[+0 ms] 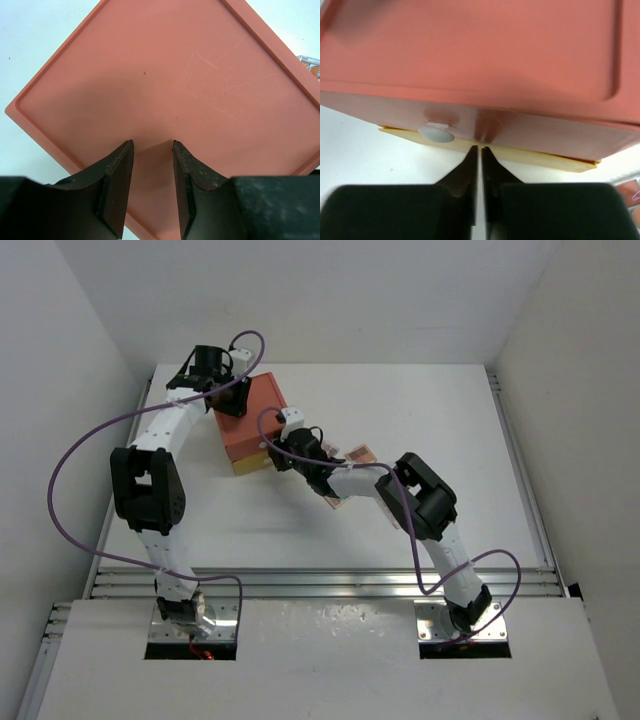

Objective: Organize the makeup

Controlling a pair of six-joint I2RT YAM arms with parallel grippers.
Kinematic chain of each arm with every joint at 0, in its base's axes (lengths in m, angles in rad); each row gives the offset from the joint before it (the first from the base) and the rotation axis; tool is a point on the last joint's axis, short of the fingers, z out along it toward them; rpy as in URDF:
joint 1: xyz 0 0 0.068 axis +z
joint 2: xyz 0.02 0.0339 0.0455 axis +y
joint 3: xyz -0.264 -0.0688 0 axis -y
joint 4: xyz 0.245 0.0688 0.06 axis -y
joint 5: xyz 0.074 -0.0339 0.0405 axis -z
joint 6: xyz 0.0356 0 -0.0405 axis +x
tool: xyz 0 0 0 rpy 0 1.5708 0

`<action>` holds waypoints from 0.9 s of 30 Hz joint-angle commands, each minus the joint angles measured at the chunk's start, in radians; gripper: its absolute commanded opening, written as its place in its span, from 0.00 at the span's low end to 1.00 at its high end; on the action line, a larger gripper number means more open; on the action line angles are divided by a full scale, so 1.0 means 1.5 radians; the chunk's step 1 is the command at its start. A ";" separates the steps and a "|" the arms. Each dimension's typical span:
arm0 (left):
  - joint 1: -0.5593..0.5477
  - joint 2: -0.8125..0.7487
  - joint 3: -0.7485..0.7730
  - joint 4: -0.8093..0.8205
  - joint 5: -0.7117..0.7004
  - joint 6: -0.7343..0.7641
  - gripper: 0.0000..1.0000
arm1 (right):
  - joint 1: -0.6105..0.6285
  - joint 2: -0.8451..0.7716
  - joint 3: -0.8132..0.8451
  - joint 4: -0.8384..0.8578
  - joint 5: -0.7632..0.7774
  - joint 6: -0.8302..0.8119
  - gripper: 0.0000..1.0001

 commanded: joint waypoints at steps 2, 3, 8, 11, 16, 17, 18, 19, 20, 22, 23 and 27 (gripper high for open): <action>0.003 0.031 -0.031 -0.069 0.016 -0.005 0.42 | 0.007 -0.039 -0.034 0.061 0.033 0.023 0.20; 0.003 0.031 -0.025 -0.069 0.016 -0.005 0.42 | 0.012 -0.042 -0.053 0.064 0.042 0.026 0.28; 0.003 0.038 -0.025 -0.069 0.022 -0.012 0.42 | 0.029 -0.020 -0.028 0.037 0.059 0.018 0.45; 0.003 0.038 -0.025 -0.075 0.028 -0.012 0.42 | 0.036 -0.005 -0.013 0.011 0.085 0.028 0.50; 0.003 0.044 -0.019 -0.075 0.028 -0.012 0.42 | 0.042 0.018 0.009 0.011 0.115 0.011 0.51; 0.003 0.044 -0.019 -0.075 0.028 -0.012 0.42 | 0.041 0.029 0.014 0.002 0.119 0.013 0.51; 0.003 0.044 -0.013 -0.075 0.028 -0.012 0.42 | 0.041 0.033 0.028 -0.001 0.120 0.012 0.51; 0.003 0.050 -0.012 -0.075 0.028 -0.012 0.42 | 0.042 0.035 0.031 -0.006 0.131 0.014 0.51; 0.003 0.050 -0.012 -0.081 0.034 -0.012 0.42 | 0.042 0.048 0.036 -0.013 0.135 0.018 0.51; 0.003 0.050 -0.012 -0.081 0.034 -0.012 0.42 | 0.043 0.056 0.057 -0.021 0.146 0.021 0.51; 0.003 0.050 -0.012 -0.081 0.034 -0.012 0.42 | 0.041 0.060 0.060 -0.022 0.149 0.022 0.51; 0.003 0.050 -0.006 -0.081 0.041 -0.012 0.42 | 0.043 0.072 0.082 -0.020 0.171 0.018 0.49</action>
